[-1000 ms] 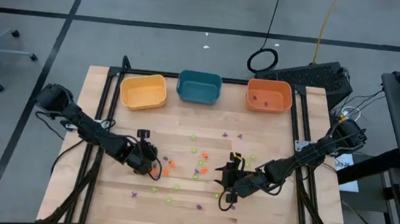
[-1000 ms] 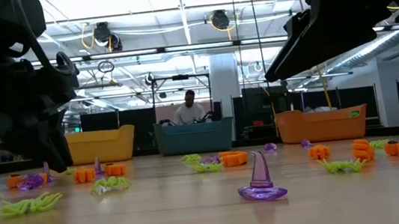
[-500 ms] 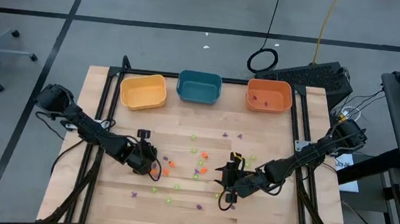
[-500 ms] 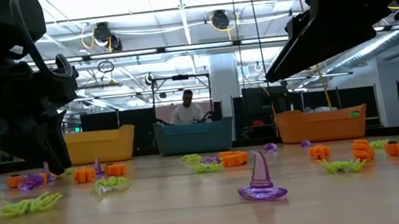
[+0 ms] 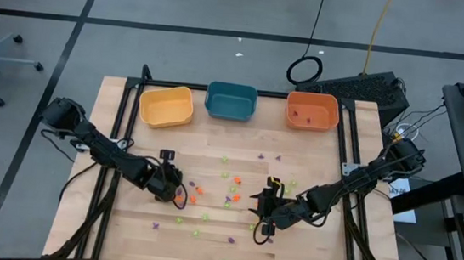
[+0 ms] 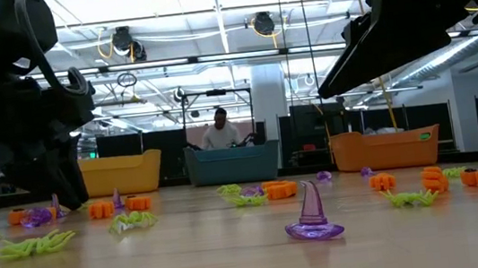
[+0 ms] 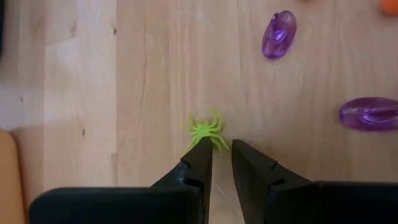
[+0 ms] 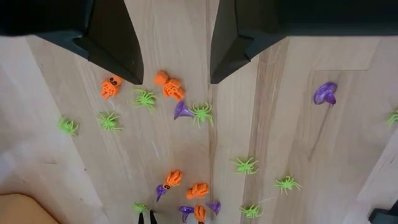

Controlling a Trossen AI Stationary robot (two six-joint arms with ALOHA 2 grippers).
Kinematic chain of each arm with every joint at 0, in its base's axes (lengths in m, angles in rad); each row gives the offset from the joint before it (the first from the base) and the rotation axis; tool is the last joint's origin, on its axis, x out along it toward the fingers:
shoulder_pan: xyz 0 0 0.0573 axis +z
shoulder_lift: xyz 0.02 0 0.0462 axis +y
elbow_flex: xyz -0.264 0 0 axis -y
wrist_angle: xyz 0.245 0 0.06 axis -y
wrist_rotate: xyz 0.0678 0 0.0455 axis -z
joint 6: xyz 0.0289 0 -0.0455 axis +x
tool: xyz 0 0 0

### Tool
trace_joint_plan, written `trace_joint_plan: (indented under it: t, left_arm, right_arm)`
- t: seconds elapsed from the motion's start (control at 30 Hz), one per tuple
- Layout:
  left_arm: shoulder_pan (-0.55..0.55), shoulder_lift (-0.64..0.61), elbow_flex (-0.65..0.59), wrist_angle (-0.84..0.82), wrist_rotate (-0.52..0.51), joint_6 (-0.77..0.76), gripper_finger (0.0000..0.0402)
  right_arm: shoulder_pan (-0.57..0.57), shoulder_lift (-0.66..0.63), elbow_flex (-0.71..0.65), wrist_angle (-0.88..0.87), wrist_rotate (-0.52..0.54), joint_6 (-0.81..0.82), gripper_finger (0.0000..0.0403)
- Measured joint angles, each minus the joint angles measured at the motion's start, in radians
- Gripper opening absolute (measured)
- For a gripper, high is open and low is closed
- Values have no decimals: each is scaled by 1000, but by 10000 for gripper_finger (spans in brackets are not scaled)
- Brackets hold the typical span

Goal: Sort Halloween decoration
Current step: Put the green spider toy into the blue bin

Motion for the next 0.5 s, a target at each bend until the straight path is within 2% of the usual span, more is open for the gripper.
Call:
trace_joint_plan:
  t: [0.3, 0.5]
  left_arm:
    - [19, -2, -53, 77, 1, 0, 58]
    - [19, -1, -54, 91, 6, 2, 6]
  right_arm:
    - [0, 0, 0, 0, 0, 1, 171]
    - [0, 0, 0, 0, 0, 1, 171]
